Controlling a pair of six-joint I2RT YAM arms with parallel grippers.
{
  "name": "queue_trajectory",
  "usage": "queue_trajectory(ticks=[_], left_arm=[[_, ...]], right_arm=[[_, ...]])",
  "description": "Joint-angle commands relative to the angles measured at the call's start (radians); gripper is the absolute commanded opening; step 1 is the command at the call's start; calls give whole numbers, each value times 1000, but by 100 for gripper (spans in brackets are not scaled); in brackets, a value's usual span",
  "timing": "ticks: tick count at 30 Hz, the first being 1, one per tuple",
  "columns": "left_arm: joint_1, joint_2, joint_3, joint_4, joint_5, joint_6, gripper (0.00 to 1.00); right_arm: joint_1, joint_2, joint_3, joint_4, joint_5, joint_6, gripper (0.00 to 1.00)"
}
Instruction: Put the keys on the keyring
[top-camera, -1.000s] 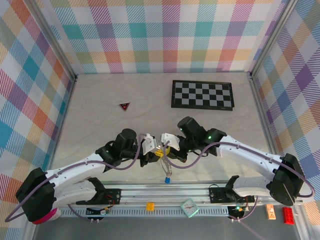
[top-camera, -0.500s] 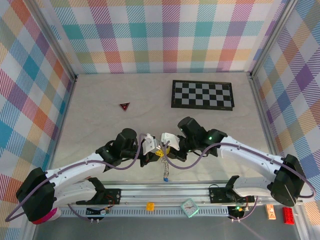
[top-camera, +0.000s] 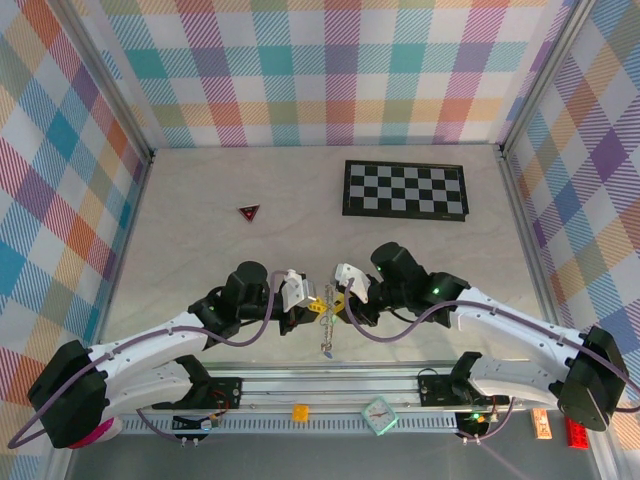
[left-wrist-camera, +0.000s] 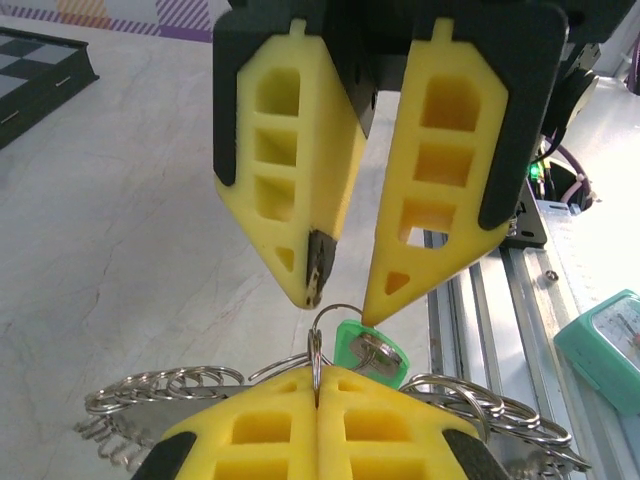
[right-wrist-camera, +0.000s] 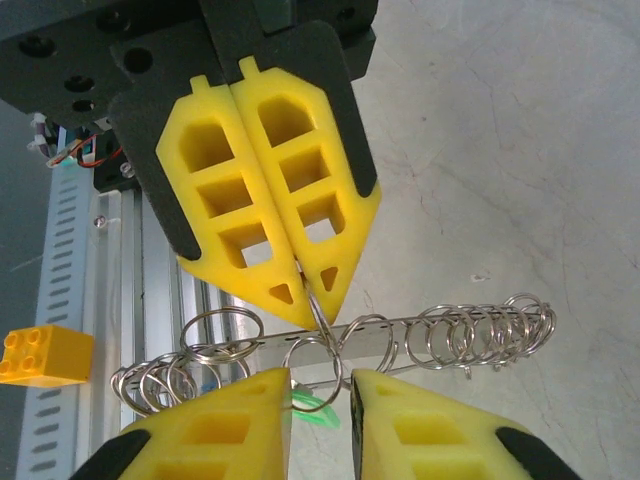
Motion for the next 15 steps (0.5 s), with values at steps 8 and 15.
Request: queue_trajectory(ticks=[8,15], left_arm=[[-10,-27,-17,105,10,-12,0],[-10,-33,-36,182,7,-36,0]], right_arm=[[-2,29,-1,33,-41,31,12],[-2,87,18,65,-72,34,5]])
